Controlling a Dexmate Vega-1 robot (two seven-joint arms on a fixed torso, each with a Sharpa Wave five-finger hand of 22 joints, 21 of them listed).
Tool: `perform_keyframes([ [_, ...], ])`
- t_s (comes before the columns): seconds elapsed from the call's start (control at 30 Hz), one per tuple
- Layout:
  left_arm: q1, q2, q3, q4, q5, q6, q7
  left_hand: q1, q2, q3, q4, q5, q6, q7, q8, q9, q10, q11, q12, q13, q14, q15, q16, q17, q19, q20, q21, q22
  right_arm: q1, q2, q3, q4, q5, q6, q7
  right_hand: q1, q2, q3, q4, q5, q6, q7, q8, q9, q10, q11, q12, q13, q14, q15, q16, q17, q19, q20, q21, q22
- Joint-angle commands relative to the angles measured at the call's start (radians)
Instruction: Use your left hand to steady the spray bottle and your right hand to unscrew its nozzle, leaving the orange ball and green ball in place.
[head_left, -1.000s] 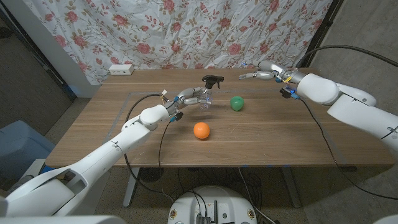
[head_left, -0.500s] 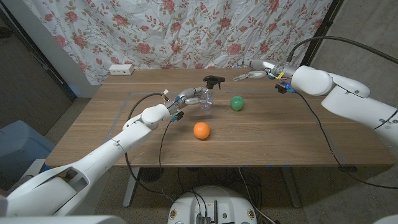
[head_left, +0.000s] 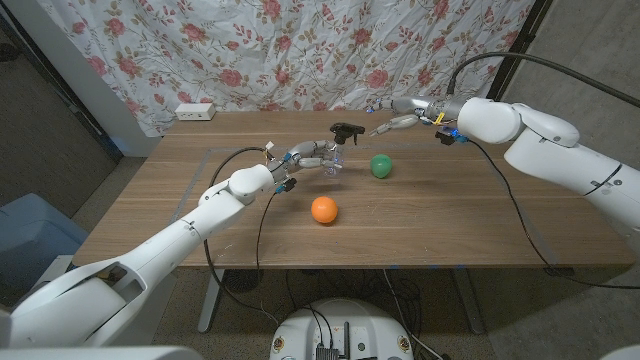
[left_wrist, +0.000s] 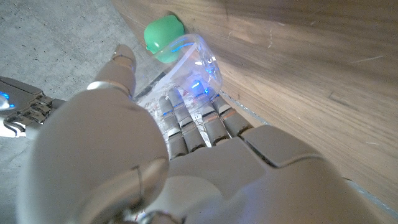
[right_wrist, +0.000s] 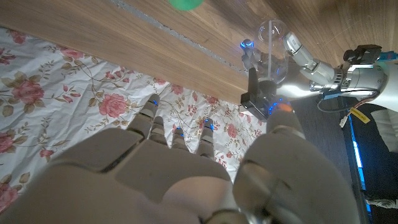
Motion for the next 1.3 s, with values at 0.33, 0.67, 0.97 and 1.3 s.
perform_keyframes([
  [0.33, 0.003, 0.008, 0.008, -0.023, 0.018, 0.013, -0.002, 0.016, 0.038, -0.007, -0.002, 0.004, 0.003, 0.000, 0.009, -0.002, 0.012, -0.006, 0.010, 0.010, 0.001, -0.150, -0.005, -0.002, -0.002, -0.062, -0.001, 0.005, 0.002, 0.041, -0.012, 0.022, -0.069, 0.031, 0.001, 0.086, 0.003, 0.036, -0.002, -0.009, 0.079, -0.035, 0.045, 0.018, 0.013, -0.005, 0.017, 0.003, 0.027, -0.007, 0.016, 0.003, 0.016, -0.004, 0.010, 0.003],
  [0.67, 0.008, 0.009, 0.010, -0.034, 0.022, 0.014, 0.000, 0.017, 0.041, -0.008, -0.003, 0.004, 0.004, 0.002, 0.012, -0.004, 0.014, -0.008, 0.010, 0.013, 0.002, -0.150, -0.006, -0.002, -0.002, -0.062, -0.001, 0.005, -0.008, 0.057, -0.015, 0.017, -0.072, 0.032, -0.003, 0.114, -0.001, 0.045, -0.001, -0.016, 0.118, -0.042, 0.068, 0.024, 0.021, -0.006, 0.020, 0.004, 0.033, -0.007, 0.019, 0.003, 0.023, -0.006, 0.010, 0.003],
  [0.97, 0.008, 0.014, 0.013, -0.041, 0.025, 0.018, -0.008, 0.018, 0.045, -0.008, -0.003, 0.005, 0.004, 0.001, 0.015, -0.006, 0.013, -0.008, 0.009, 0.015, 0.003, -0.148, -0.007, -0.002, -0.003, -0.061, -0.001, 0.005, -0.032, 0.068, -0.010, 0.010, -0.078, 0.038, -0.040, 0.146, 0.000, 0.056, 0.003, -0.022, 0.183, -0.056, 0.105, 0.033, 0.046, -0.016, 0.028, 0.004, 0.055, -0.018, 0.029, 0.006, 0.039, -0.011, 0.013, 0.003],
  [1.3, 0.006, 0.013, 0.017, -0.039, 0.030, 0.016, -0.014, 0.018, 0.046, -0.008, -0.004, 0.006, 0.001, 0.000, 0.016, -0.009, 0.014, -0.008, 0.010, 0.018, 0.004, -0.149, -0.009, -0.003, -0.002, -0.060, -0.001, 0.005, -0.060, 0.079, 0.002, 0.010, -0.076, 0.040, -0.088, 0.185, 0.010, 0.072, 0.003, -0.024, 0.241, -0.067, 0.141, 0.041, 0.075, -0.027, 0.033, 0.003, 0.079, -0.034, 0.040, 0.010, 0.061, -0.017, 0.016, 0.003],
])
